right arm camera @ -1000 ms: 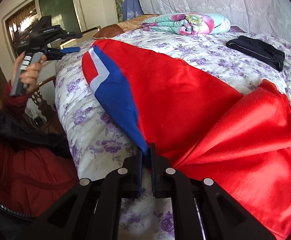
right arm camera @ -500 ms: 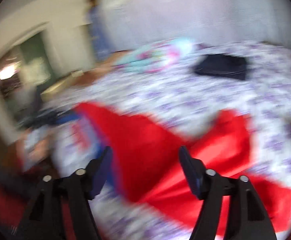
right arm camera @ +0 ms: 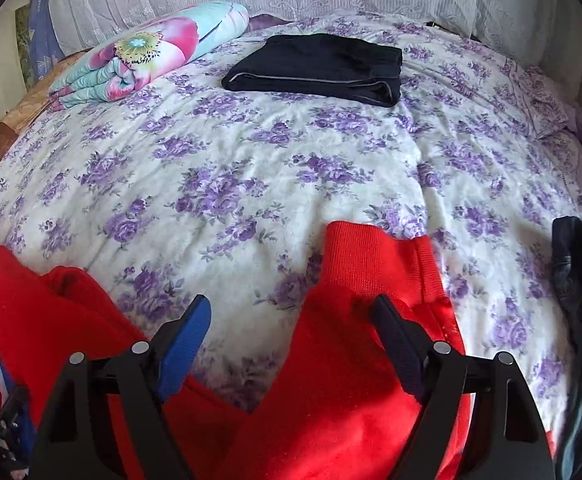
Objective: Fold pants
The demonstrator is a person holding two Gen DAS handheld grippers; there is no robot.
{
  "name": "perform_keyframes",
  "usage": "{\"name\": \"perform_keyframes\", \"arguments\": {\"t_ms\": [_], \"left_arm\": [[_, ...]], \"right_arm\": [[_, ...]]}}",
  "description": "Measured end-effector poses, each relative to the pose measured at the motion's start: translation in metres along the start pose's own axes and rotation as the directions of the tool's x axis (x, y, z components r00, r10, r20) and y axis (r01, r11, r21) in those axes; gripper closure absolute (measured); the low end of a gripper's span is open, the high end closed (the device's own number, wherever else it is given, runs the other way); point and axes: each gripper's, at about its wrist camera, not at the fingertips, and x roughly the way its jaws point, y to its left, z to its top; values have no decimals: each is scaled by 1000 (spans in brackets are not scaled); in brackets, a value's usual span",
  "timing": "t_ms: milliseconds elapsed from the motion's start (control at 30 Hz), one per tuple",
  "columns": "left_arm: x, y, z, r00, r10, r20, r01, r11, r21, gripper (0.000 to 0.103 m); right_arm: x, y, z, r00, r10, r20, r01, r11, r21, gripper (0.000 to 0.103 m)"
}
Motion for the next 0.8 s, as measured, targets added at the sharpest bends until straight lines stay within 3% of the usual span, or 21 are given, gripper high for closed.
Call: {"name": "perform_keyframes", "arguments": {"t_ms": [133, 233, 467, 567, 667, 700, 800], "left_arm": [[-2, 15, 0, 998, -67, 18, 68, 996, -55, 5], [-3, 16, -2, 996, -86, 35, 88, 994, -60, 5], [-2, 15, -2, 994, -99, 40, 101, 993, -65, 5], [-2, 16, -2, 994, -103, 42, 105, 992, -64, 5], [-2, 16, -3, 994, -104, 43, 107, 992, -63, 5], [-3, 17, -3, 994, -104, 43, 106, 992, -63, 5], [-3, 17, -2, 994, -105, 43, 107, 992, -64, 5]], "right_arm": [[-1, -24, -7, 999, 29, 15, -29, 999, 30, 75], [-3, -43, -13, 996, 91, 24, -93, 992, 83, 88], [-41, -71, -36, 964, 193, 184, -231, 949, 216, 94], [-70, -100, -61, 923, 253, 292, -342, 885, 315, 94], [-106, -139, -114, 865, 262, 428, -448, 787, 424, 94], [-110, -146, -129, 869, 246, 430, -444, 772, 455, 94], [-118, -163, -184, 921, 149, 361, -336, 774, 537, 92]]}}
